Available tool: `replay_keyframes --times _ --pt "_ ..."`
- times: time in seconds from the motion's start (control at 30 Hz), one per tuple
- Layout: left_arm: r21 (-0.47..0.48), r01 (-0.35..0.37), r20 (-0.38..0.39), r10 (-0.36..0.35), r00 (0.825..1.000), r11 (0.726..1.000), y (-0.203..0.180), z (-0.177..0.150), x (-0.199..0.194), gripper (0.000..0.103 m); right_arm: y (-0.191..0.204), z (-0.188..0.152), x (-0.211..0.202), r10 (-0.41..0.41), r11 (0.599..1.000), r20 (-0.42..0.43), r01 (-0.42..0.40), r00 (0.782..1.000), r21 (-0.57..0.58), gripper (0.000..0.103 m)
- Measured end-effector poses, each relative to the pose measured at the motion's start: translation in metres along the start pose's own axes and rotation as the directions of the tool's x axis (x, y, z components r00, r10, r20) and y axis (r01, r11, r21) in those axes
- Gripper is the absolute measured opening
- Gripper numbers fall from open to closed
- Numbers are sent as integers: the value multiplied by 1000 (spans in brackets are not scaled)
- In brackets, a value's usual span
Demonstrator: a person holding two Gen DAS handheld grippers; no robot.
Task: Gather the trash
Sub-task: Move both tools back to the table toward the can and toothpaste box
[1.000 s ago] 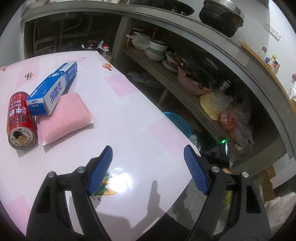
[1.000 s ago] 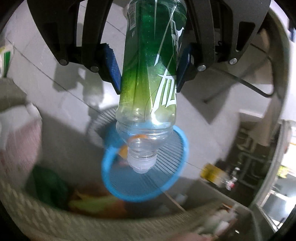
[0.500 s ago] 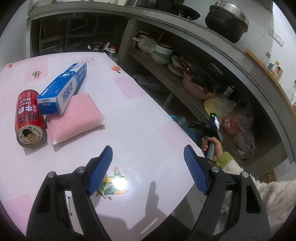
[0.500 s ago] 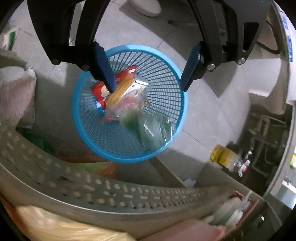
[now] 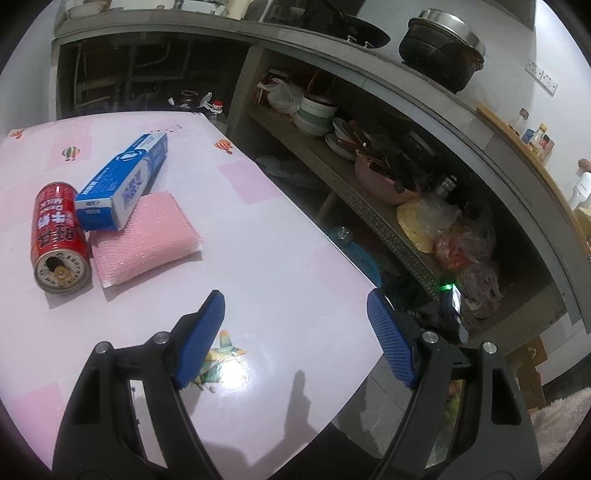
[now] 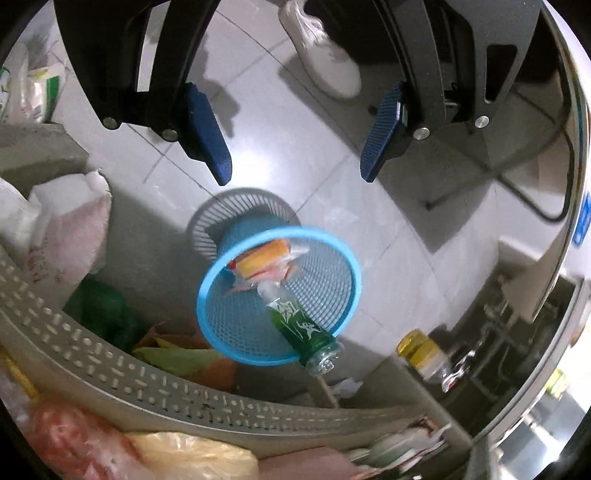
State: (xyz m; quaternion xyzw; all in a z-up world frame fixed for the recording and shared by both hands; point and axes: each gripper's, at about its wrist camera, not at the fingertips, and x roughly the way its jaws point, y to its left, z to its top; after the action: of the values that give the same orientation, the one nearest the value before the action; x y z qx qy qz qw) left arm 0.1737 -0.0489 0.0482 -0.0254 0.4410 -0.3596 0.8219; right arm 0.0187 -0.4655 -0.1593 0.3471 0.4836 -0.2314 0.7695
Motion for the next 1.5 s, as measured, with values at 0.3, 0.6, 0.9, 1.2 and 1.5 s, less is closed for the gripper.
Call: replay_keyframes --times 0.3,0.6,0.9,1.2,1.5 --pt "-28 -22 39 23 999 999 11 -18 -25 75 24 -33 -54 -44 997 84 50 995 -66 80" --pt "-56 -51 86 55 995 997 28 -32 -51 78 68 -42 -111 -97 985 208 124 973 -120 93" --pt "-100 -87 99 97 990 991 54 -41 -65 79 131 -45 -175 -192 923 408 305 893 -234 96" --pt "-170 -181 102 200 975 969 90 -53 -87 79 204 -52 -206 -42 867 504 283 863 -411 96" --pt "-245 -201 87 228 970 948 122 -33 -88 80 267 -62 -188 250 811 293 -33 923 -584 96"
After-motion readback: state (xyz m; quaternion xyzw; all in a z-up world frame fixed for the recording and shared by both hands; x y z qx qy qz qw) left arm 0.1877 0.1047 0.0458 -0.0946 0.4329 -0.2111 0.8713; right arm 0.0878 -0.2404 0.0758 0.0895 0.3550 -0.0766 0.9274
